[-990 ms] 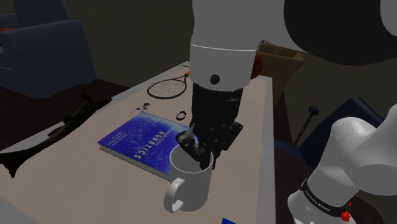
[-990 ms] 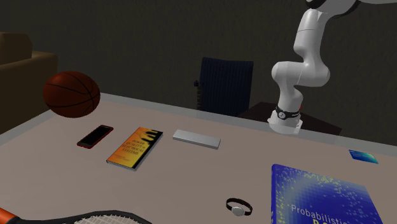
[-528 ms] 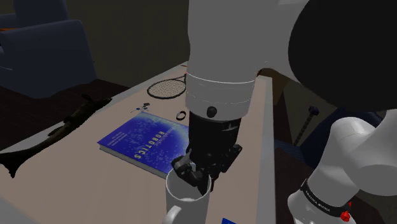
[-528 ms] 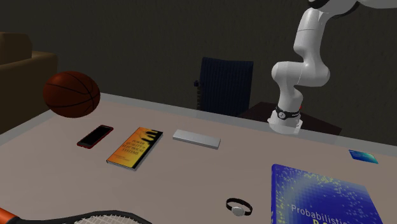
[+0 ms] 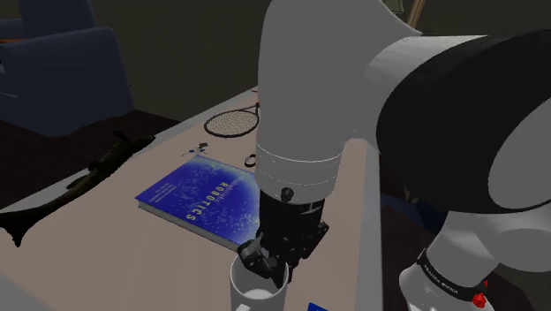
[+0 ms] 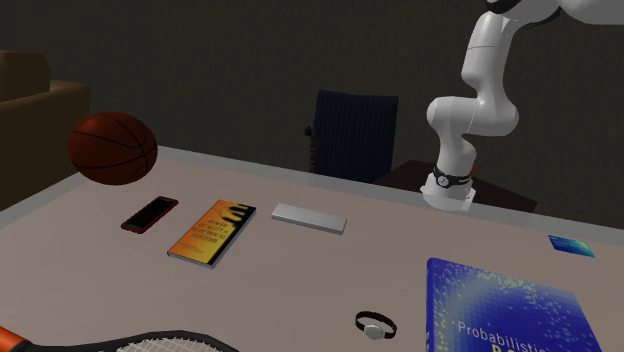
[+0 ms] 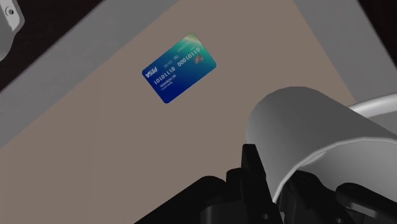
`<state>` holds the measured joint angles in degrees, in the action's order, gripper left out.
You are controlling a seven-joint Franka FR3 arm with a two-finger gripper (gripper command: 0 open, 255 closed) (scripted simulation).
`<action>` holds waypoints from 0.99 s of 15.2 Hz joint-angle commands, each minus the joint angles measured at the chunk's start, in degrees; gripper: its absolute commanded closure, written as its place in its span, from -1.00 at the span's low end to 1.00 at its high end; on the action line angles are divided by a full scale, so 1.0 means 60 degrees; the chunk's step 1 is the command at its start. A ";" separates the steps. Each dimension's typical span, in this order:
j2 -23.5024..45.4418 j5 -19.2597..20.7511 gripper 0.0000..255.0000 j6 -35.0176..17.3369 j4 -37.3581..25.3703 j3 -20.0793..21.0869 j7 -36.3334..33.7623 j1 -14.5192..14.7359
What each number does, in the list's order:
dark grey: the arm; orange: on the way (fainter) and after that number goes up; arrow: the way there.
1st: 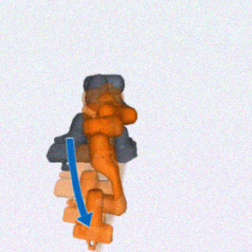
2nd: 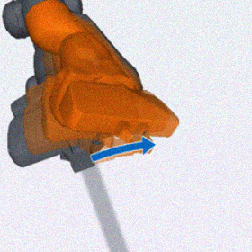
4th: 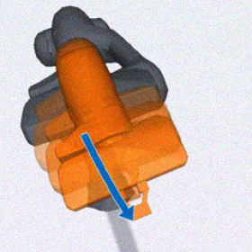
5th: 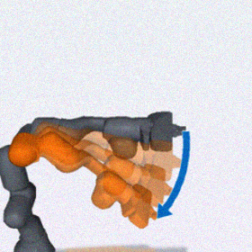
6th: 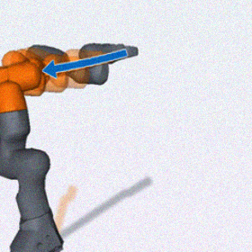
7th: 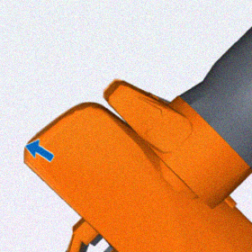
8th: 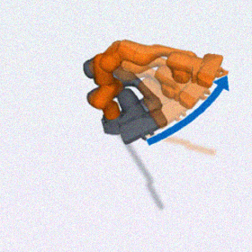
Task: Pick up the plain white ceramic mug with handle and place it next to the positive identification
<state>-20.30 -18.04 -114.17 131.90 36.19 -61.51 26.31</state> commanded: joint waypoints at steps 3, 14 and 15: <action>0.0190 -0.0011 1.00 -0.0588 0.0403 0.0133 0.0009 -0.0002; 0.0996 0.0140 1.00 -0.2180 0.1243 0.0541 -0.0107 -0.0084; 0.1088 0.0170 1.00 -0.2330 0.1308 0.0580 -0.0128 -0.0097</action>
<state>-14.43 -17.25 -127.16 139.43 39.37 -62.07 25.82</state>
